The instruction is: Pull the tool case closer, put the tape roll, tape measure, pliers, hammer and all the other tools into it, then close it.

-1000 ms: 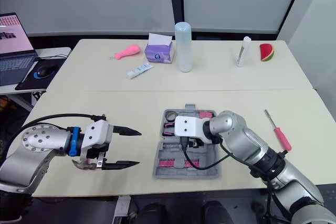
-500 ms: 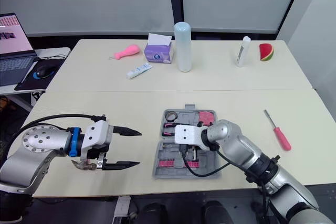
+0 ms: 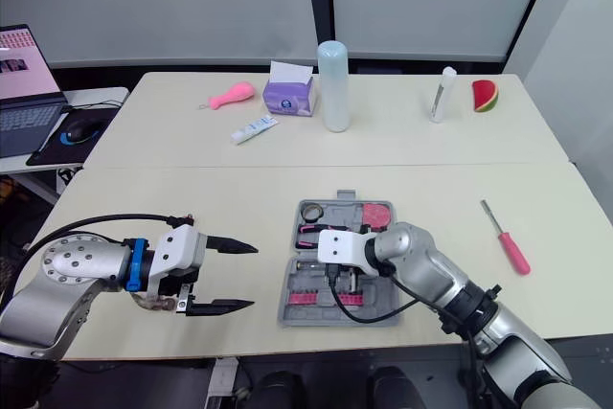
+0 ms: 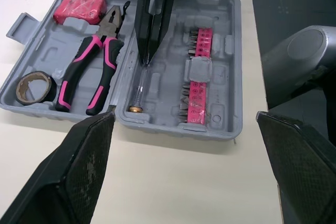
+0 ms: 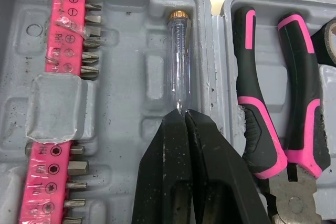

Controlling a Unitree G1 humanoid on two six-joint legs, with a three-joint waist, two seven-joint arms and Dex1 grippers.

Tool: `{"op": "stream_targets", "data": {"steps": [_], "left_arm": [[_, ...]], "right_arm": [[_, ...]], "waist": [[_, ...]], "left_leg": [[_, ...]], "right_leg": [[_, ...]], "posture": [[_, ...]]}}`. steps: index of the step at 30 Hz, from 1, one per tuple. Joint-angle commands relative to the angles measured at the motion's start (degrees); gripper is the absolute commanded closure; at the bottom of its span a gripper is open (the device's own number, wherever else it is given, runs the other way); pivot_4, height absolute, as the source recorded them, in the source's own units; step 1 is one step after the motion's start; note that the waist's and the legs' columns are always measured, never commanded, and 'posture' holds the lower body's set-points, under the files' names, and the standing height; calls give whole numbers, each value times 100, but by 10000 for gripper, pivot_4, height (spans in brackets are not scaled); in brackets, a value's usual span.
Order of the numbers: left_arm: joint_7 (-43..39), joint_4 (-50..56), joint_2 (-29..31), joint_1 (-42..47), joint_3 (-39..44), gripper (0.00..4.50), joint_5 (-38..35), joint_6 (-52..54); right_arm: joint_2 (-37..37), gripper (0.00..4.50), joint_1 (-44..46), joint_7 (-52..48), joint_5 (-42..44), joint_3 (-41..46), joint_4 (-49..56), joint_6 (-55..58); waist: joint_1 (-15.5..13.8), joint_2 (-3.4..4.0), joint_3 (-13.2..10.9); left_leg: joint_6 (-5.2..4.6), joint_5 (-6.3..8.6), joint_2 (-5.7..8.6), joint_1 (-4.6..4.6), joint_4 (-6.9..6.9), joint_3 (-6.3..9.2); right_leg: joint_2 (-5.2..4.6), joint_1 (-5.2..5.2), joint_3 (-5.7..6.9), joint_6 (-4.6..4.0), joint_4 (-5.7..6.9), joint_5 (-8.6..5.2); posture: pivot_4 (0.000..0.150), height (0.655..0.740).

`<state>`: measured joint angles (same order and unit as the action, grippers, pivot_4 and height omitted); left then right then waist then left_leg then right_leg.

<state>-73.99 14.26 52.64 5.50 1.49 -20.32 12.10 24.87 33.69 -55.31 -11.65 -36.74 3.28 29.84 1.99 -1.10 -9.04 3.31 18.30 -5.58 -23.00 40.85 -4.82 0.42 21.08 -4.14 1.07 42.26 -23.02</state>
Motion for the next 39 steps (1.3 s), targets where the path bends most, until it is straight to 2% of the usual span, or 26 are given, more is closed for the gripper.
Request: {"op": "stream_targets", "data": {"steps": [1, 4, 7, 11, 14, 18, 19, 22, 27, 32, 36, 39], "left_arm": [[125, 89, -30, -82, 240, 0, -193, 42], [366, -37, -113, -192, 576, 0, -375, 168], [629, -443, -170, -401, 1097, 0, -377, 8], [990, -1013, -247, -777, 1886, 0, -406, -121], [1053, -1373, -277, -1156, 2389, 0, -475, -179], [1056, -1899, -290, -1607, 2896, 0, -578, -123], [1059, -2035, -290, -1705, 2986, 0, -562, -154], [993, -2414, -253, -2061, 3223, 0, -546, -152], [945, -2811, -239, -2457, 3357, 0, -521, -78], [999, -2972, -294, -2706, 3388, 0, -495, -106], [1060, -2869, -366, -2795, 3360, 0, -539, -90], [1122, -2771, -426, -2834, 3361, 0, -559, -68]], "right_arm": [[-58, 44742, -71, -58, 317, 381, 709, 134], [47, 44742, -250, -15, 688, 964, 1505, 468], [533, 44742, -880, 29, 1092, 1976, 2303, 323], [1060, 44742, -2344, 315, 1440, 3738, 2955, -96], [1323, 44742, -3581, 377, 1571, 5015, 3016, -497], [1136, 44742, -4769, 531, 1953, 6394, 2966, -717], [1052, 40112, -5003, 568, 2053, 6655, 2945, -775], [814, 34502, -5880, 465, 2315, 7403, 2878, -1119], [753, 24473, -6659, 324, 2670, 7986, 2694, -1385], [935, 12527, -6914, 228, 2899, 8186, 2511, -1430], [1114, 258, -6975, 185, 2955, 8161, 2374, -1416], [1258, 258, -6948, 158, 2944, 8146, 2221, -1445]], "waist": [[-1, 0, 0], [-1, 0, -1], [-23, -4, 2], [-55, -15, 5], [-37, -16, 4], [0, -15, 4], [4, -17, 5], [-3, -16, 5], [-11, -22, 8], [-10, -29, 13], [-15, -34, 17], [-16, -38, 19]], "left_leg": [[0, 0, 0, 0, 0, 0], [0, 0, 0, -4, -1, 0], [0, 0, 0, -5, -2, 5], [-2, 2, 9, -6, -4, 6], [-2, 2, 14, -7, -8, 5], [-1, 1, 11, 6, -13, 2], [-1, 1, 12, 11, -13, 2], [0, 3, 11, 29, -14, 7], [-18, 13, 12, 34, -15, 6], [-18, 17, 11, 52, -17, 6], [-19, 18, 11, 52, -17, 8], [-19, 18, 12, 51, -17, 7]], "right_leg": [[0, 1, 0, 0, 0, 0], [0, 4, 0, 0, 2, 0], [-2, 1, 4, 0, 2, 0], [-11, -11, 9, 0, -16, 0], [-11, -17, 8, 0, -20, 0], [2, -29, 2, 0, -21, 0], [8, -33, 1, 0, -20, 0], [20, -55, 2, 0, -24, 0], [21, -70, 1, 1, -32, -1], [21, -87, -1, 1, -39, -1], [21, -89, 0, 1, -40, -1], [21, -90, -1, 1, -42, -1]], "posture": [[1500, 7075], [1500, 7075], [1500, 7075], [1500, 7075], [1500, 7075], [1500, 7075], [1500, 7075], [1500, 7075], [1500, 7075], [1500, 7075], [1500, 7075], [1500, 7075]]}}
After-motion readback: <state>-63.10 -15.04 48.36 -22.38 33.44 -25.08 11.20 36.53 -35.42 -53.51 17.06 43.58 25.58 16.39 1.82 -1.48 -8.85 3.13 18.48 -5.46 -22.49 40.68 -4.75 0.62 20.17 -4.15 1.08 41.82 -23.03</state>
